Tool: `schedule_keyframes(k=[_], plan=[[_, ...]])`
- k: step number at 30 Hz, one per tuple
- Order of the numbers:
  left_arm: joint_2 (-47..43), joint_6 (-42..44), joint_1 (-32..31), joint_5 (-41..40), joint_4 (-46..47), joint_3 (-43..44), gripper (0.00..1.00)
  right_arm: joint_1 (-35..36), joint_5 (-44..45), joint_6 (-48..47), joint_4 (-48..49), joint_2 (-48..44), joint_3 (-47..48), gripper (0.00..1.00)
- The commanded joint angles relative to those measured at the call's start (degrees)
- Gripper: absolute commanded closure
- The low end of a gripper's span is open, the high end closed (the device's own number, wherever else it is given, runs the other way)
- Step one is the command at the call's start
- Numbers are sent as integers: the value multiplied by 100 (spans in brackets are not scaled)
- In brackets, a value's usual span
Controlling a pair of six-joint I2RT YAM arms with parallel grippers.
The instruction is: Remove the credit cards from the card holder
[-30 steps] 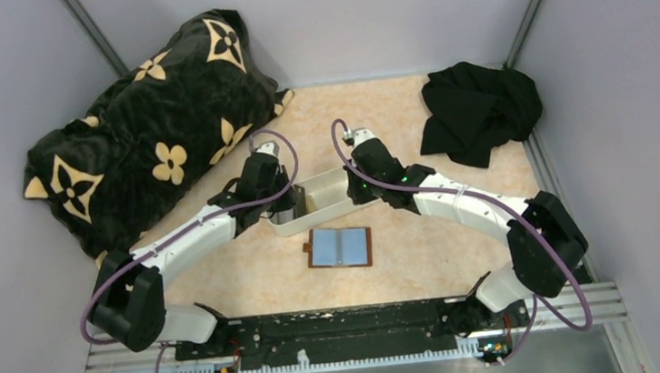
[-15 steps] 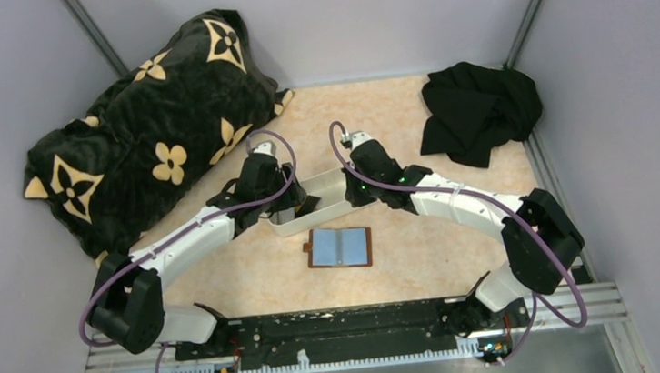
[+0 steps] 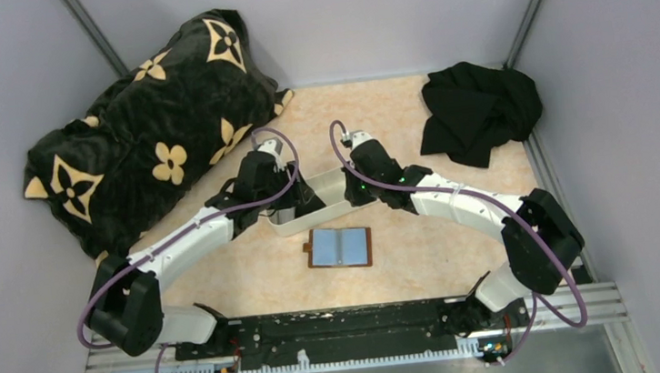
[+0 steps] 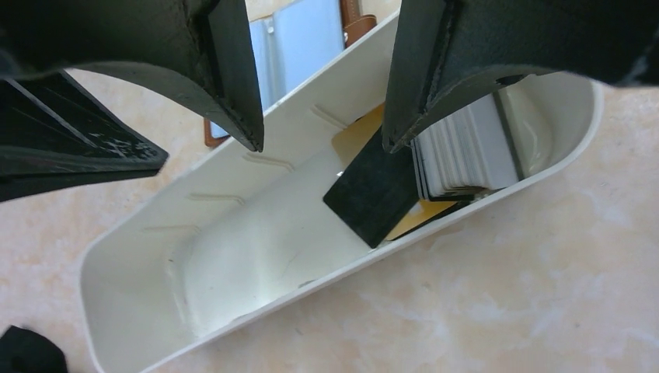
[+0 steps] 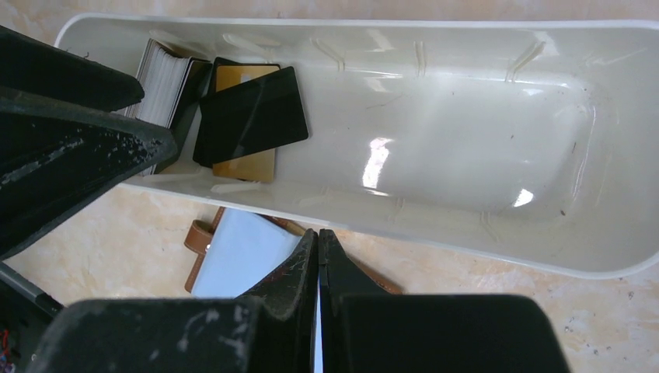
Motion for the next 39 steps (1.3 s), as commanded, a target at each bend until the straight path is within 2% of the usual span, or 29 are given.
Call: schedule_keyframes(k=[1,13,14,16,17,19,21,24,30,39], plan=[[-83,236,-38,806,559,104,34,-38,23,110,446,-280,-90,100],[512,86,-189,1103,745,270,24,-38,350,195,318,-1114,-621,100],[455,67,-203,1037,782,226,20,-38,354,188,348,-1206,-682,93],[286,14,-231,686,784,157,3,-37,376,158,467,-1435,-864,67],[190,-20,-235,467,721,163,0,-38,453,185,495,-1557,-950,59],[-47,83,-235,222,572,186,0,-40,625,244,653,-1898,-1207,49],[-276,171,-235,140,530,164,0,-40,740,271,867,-2291,-1522,43],[-608,203,-234,84,475,101,0,-37,654,210,1060,-2767,-1961,41],[-1302,370,-235,-52,167,-66,0,38,91,444,1169,-2866,-2623,45],[-2773,648,-228,-349,-162,-865,0,400,428,853,1368,-2891,-2945,45]])
